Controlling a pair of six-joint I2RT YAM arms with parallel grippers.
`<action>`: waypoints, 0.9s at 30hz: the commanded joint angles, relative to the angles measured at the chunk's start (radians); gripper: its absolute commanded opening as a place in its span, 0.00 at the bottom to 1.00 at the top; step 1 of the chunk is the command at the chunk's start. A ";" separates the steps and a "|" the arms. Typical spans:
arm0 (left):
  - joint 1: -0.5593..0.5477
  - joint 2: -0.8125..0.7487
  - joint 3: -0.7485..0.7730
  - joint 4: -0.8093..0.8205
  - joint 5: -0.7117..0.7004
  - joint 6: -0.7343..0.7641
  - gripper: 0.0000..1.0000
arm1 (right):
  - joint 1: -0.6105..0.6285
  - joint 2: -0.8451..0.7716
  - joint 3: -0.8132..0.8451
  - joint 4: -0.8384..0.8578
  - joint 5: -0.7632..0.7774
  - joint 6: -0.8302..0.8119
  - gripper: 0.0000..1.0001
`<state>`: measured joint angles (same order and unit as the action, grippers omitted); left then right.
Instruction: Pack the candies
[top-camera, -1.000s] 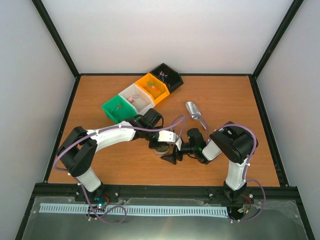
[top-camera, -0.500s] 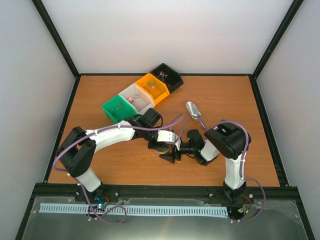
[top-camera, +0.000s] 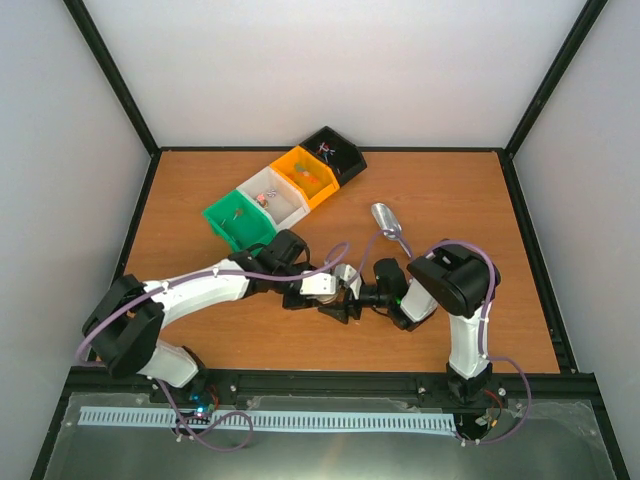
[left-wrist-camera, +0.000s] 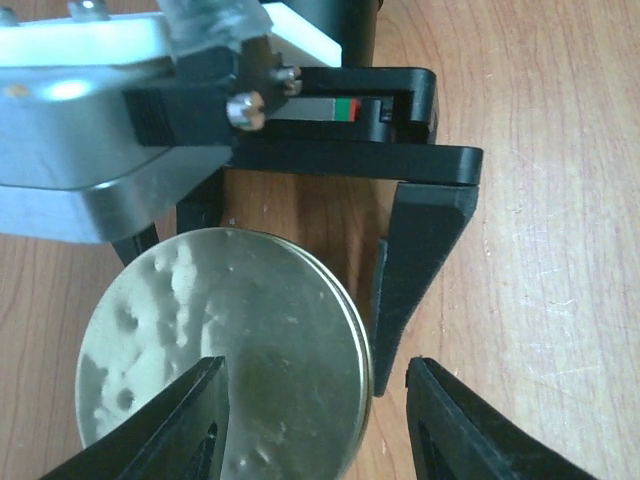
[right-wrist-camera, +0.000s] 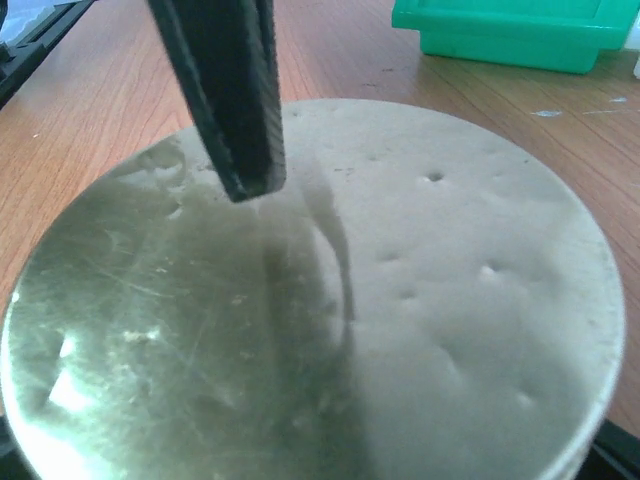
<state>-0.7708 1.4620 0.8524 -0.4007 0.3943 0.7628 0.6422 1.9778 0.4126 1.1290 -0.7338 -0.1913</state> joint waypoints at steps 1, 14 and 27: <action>-0.021 -0.044 -0.043 0.125 -0.019 -0.037 0.51 | 0.006 0.024 0.005 0.030 0.030 0.017 0.85; -0.036 0.066 -0.015 0.136 -0.107 -0.063 0.28 | 0.025 0.024 0.001 0.032 0.048 0.010 0.77; 0.015 0.022 -0.094 0.015 -0.138 0.103 0.24 | 0.025 0.008 -0.008 0.014 0.031 0.014 0.56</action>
<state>-0.7963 1.4792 0.8036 -0.2562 0.3405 0.7876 0.6563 1.9835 0.4145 1.1481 -0.6708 -0.1791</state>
